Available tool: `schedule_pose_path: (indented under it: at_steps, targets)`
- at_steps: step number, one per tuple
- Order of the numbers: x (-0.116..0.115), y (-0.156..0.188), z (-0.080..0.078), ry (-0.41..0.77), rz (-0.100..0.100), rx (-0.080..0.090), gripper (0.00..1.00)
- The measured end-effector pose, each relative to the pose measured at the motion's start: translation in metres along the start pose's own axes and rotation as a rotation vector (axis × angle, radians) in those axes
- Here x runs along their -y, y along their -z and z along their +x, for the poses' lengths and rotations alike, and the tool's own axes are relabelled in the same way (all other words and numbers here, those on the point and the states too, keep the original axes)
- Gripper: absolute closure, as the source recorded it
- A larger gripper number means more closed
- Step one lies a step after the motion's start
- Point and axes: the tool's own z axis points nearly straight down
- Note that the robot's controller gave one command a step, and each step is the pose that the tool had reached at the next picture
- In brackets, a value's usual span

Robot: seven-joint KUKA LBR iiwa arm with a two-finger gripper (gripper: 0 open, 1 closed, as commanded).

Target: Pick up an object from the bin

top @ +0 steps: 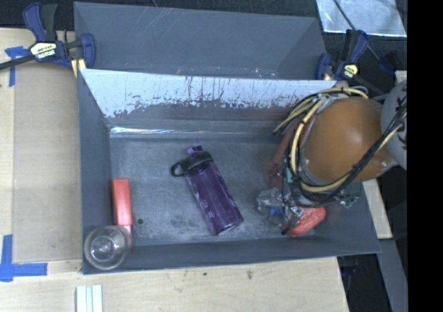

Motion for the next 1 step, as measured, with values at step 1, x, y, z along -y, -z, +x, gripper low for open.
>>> schedule_pose_path:
  at_steps: [1]
  targets:
    - [-0.0006, 0.0048, 0.0001, 0.0, -0.002, -0.001, 1.0]
